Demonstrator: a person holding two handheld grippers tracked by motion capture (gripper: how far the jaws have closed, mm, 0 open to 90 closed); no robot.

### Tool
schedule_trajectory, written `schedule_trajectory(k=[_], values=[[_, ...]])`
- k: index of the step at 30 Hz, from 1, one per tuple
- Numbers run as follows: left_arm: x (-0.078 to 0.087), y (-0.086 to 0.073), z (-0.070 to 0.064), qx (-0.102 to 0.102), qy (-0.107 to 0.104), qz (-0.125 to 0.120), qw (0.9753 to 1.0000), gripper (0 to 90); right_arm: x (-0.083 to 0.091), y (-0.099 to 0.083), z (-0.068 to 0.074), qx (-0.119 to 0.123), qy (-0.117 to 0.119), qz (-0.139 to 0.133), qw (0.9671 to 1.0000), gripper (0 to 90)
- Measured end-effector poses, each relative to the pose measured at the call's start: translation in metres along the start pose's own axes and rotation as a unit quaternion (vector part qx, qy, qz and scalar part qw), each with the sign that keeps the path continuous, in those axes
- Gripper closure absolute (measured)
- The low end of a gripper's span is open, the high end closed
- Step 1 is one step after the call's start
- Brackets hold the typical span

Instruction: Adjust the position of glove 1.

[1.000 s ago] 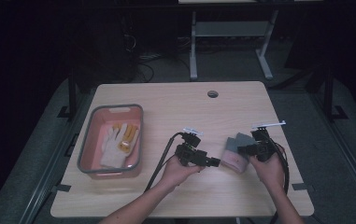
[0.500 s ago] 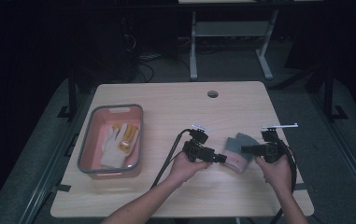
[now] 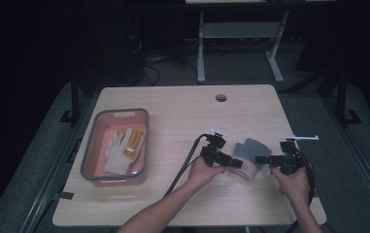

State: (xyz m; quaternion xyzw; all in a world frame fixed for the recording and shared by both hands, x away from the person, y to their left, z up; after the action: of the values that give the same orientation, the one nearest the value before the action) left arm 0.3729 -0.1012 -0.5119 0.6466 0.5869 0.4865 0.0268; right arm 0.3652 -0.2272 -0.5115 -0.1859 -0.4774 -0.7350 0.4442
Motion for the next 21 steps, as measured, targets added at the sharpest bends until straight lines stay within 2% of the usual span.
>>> schedule_trajectory(k=[5,21], values=[[-0.007,-0.002,0.003,0.012,0.001,0.004,0.9999,40.1,-0.003,-0.004,-0.005,-0.012,0.004,0.005,0.9999,52.2],[-0.014,-0.011,0.007,0.02,0.005,0.028,0.9994,42.5,-0.01,-0.011,-0.013,-0.052,0.02,0.007,0.9984,49.2]])
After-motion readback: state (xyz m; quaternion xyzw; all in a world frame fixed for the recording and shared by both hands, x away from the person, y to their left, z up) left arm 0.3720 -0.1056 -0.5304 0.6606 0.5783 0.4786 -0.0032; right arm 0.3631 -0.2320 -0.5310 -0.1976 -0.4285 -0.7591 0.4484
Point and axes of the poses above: each handheld gripper's, and its own axes: x roughly backward along the jaws, y roughly out of its top, z roughly to its left, the point moved 10 cm from there along -x, roughly forward along the jaws, and after that the axes turned 5 degrees about -z, right-handed, at the moved point
